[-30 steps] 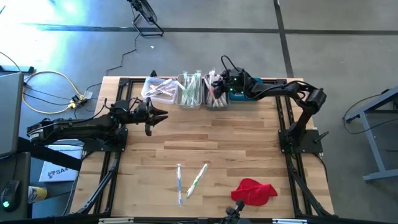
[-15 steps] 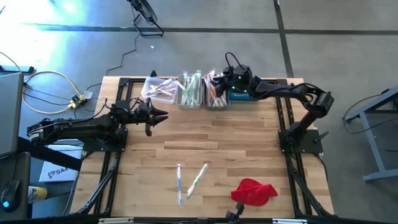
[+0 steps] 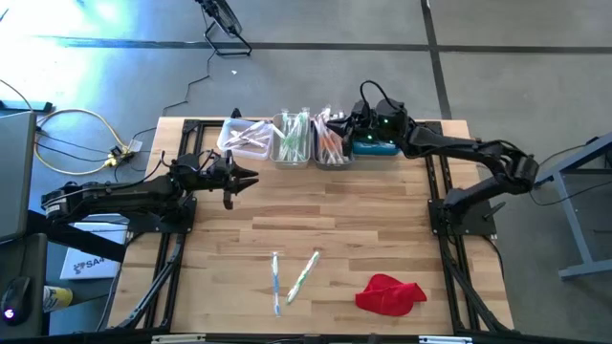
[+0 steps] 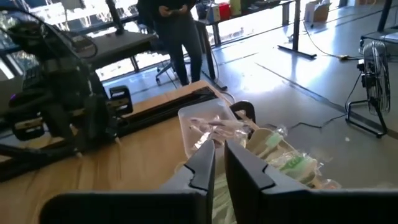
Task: Pick & Place Toothbrushes
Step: Put the blue toothbrush into the blue bin
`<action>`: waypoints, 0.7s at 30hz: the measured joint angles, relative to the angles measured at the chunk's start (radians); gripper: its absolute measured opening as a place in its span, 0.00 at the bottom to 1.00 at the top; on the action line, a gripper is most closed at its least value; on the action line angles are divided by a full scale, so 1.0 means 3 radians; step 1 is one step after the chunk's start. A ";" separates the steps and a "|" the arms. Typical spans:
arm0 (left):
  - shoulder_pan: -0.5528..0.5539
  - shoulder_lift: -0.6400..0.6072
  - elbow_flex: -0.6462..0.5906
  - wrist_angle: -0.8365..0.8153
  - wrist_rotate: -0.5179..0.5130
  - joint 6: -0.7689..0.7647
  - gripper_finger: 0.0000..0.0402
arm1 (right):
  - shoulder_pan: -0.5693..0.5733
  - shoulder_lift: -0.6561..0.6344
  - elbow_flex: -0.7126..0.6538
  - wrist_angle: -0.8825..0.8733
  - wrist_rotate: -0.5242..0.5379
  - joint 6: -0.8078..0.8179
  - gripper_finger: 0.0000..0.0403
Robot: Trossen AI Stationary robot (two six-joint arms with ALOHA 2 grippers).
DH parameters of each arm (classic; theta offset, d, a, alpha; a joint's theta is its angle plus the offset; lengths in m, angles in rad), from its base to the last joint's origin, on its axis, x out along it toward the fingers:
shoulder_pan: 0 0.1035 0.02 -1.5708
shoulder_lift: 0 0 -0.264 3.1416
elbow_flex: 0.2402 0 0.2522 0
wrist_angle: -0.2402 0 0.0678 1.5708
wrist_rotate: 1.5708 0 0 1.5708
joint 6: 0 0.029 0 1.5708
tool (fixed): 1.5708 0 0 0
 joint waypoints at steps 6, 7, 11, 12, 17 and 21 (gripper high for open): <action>0.0000 0.0000 0.0000 0.0001 -0.0001 -0.0001 0.24 | 0.0104 -0.0159 0.0000 -0.0255 0.0001 -0.0156 0.01; 0.0000 0.0000 0.0000 0.0000 -0.0001 0.0000 0.24 | 0.0126 -0.0167 -0.0001 -0.0274 0.0001 -0.0180 0.01; 0.0000 0.0000 0.0000 0.0002 -0.0003 -0.0001 0.24 | 0.0233 -0.0184 -0.0001 -0.0269 0.0016 -0.0291 0.01; 0.0001 0.0000 0.0000 0.0003 -0.0003 0.0000 0.24 | 0.0259 -0.0186 -0.0001 -0.0268 0.0015 -0.0319 0.01; 0.0000 0.0000 0.0000 0.0003 -0.0004 0.0000 0.24 | 0.0359 -0.0188 -0.0003 -0.0268 0.0026 -0.0389 0.01; 0.0001 0.0000 0.0000 0.0003 -0.0004 0.0000 0.24 | 0.0435 -0.0188 -0.0027 -0.0249 0.0027 -0.0405 0.01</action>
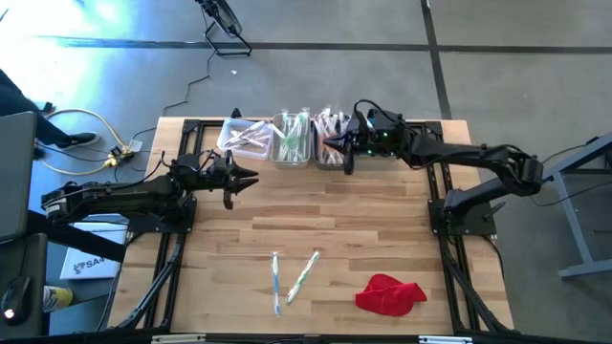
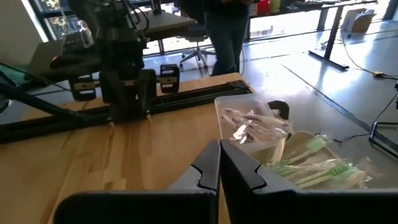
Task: Pick & Place Toothbrushes
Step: Put the blue toothbrush into the blue bin
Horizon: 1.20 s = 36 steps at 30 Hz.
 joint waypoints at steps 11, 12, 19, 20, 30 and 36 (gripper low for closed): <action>0.0000 0.0000 0.0000 0.0000 -0.0010 0.0000 0.24 | 0.0188 0.0000 -0.0645 0.0701 0.0191 0.0103 0.01; 0.0000 0.0000 0.0000 0.0000 -0.0010 0.0000 0.24 | 0.0198 0.0000 -0.0688 0.0778 0.0191 0.0105 0.01; -0.0001 0.0000 0.0000 0.0000 -0.0009 0.0000 0.24 | 0.0216 0.0000 -0.0905 0.1141 0.0185 0.0108 0.01; 0.0000 0.0000 0.0000 0.0000 -0.0009 -0.0001 0.24 | 0.0216 0.0000 -0.0931 0.1163 0.0185 0.0107 0.01; 0.0000 0.0000 0.0000 -0.0001 -0.0008 0.0000 0.24 | 0.0216 0.0001 -0.1146 0.1460 0.0183 0.0209 0.01; 0.0000 -0.0001 0.0000 -0.0012 -0.0006 0.0000 0.24 | 0.0223 0.0001 -0.1333 0.1808 0.0184 0.0325 0.01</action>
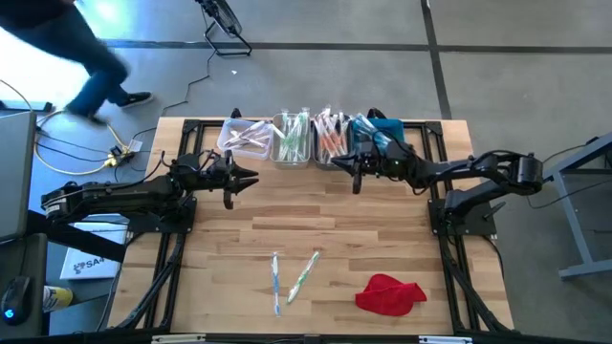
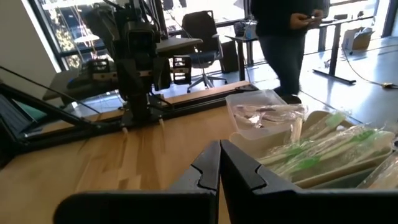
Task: Pick & Place Toothbrushes
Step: Put the blue toothbrush into the blue bin
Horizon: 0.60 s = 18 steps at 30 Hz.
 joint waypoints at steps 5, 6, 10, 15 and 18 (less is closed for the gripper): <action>0.0000 0.0000 0.0001 -0.0016 0.0013 -0.0001 0.24 | 0.0082 0.0000 -0.0140 0.0206 0.0001 0.0061 0.01; 0.0000 0.0000 0.0001 -0.0016 0.0014 0.0000 0.24 | 0.0105 0.0000 -0.0159 0.0247 0.0000 0.0090 0.01; 0.0000 0.0000 0.0001 -0.0016 0.0013 -0.0001 0.24 | 0.0201 0.0000 -0.0217 0.0384 0.0000 0.0111 0.01; 0.0000 0.0000 0.0001 -0.0016 0.0010 -0.0001 0.24 | 0.0301 0.0000 -0.0223 0.0389 0.0030 0.0099 0.01; 0.0000 0.0000 0.0001 -0.0016 0.0009 -0.0001 0.24 | 0.0352 0.0000 -0.0223 0.0387 0.0085 0.0094 0.01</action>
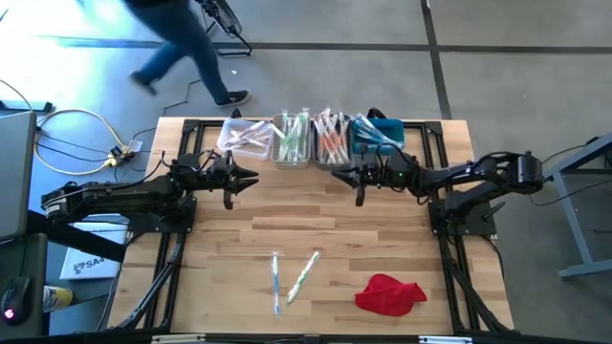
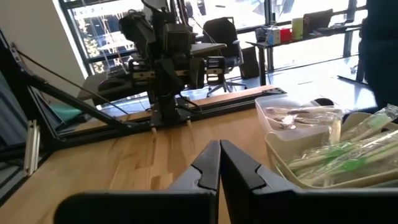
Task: Pick & Place Toothbrushes
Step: Put the blue toothbrush into the blue bin
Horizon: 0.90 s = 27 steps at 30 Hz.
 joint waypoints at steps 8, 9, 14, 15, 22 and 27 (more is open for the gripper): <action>0.0000 0.0000 0.0000 0.0003 -0.0002 -0.0046 0.24 | 0.0057 0.0000 0.0000 -0.0002 0.0003 0.0000 0.01; 0.0000 0.0000 0.0000 0.0004 -0.0002 -0.0050 0.24 | 0.0056 0.0000 0.0000 -0.0002 0.0003 0.0000 0.01; 0.0000 0.0000 0.0000 0.0026 -0.0009 -0.0050 0.24 | 0.0053 0.0000 0.0000 -0.0002 0.0004 0.0000 0.01; 0.0000 0.0000 0.0000 0.0043 -0.0014 -0.0050 0.24 | 0.0053 0.0000 0.0000 -0.0002 0.0004 0.0000 0.01; 0.0000 0.0000 0.0003 -0.0107 0.0043 -0.0009 0.24 | 0.0053 0.0000 0.0000 0.0011 0.0003 0.0000 0.01; 0.0000 0.0009 0.0003 -0.0237 0.0074 -0.0147 0.24 | 0.0053 0.0000 0.0000 0.0011 -0.0002 -0.0002 0.01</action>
